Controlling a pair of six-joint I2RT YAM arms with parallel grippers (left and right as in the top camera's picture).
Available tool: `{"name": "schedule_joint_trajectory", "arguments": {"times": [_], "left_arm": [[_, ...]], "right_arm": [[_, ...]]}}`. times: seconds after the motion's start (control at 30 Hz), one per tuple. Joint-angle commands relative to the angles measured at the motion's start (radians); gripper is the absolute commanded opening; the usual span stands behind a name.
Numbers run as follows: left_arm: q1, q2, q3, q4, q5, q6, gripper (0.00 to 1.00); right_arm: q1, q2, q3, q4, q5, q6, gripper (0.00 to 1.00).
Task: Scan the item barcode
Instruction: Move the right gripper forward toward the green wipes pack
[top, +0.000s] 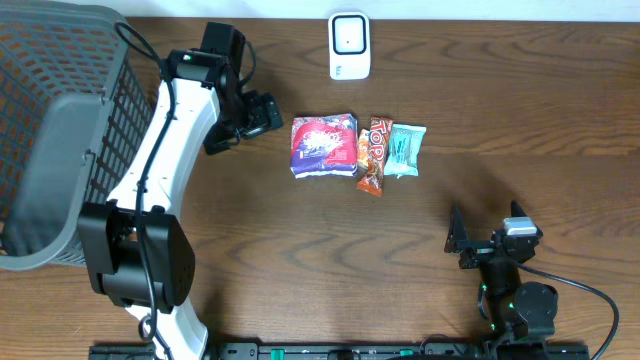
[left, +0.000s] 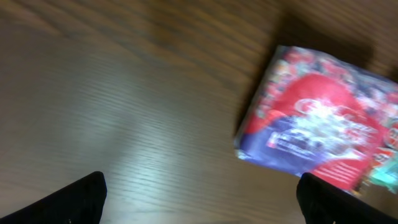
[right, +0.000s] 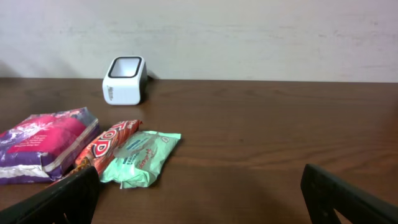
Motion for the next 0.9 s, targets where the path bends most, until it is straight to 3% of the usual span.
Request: {"name": "schedule_joint_trajectory", "arguments": {"times": [0.0, 0.37, 0.5, 0.57, 0.73, 0.87], "left_arm": [[0.008, -0.011, -0.004, -0.02, -0.179, 0.008, 0.98], [0.008, -0.011, -0.005, -0.024, -0.215, 0.008, 0.98], [0.008, -0.011, -0.005, -0.024, -0.215, 0.008, 0.98], [0.008, -0.011, -0.005, -0.024, -0.215, 0.008, 0.98], [0.008, -0.011, -0.005, -0.023, -0.215, 0.008, 0.98], [0.008, -0.011, -0.005, -0.023, -0.215, 0.008, 0.98]], "right_arm": [[-0.007, -0.004, -0.001, -0.004, -0.003, 0.006, 0.99], [-0.007, -0.004, -0.001, -0.004, -0.003, 0.007, 0.99], [-0.007, -0.004, -0.001, 0.003, -0.076, 0.087, 0.99], [-0.007, -0.004, -0.001, 0.009, -0.151, 0.193, 0.99], [-0.007, -0.004, -0.001, 0.026, -0.507, 0.728, 0.99], [-0.007, -0.004, -0.001, 0.037, -0.562, 0.93, 0.99]]}}
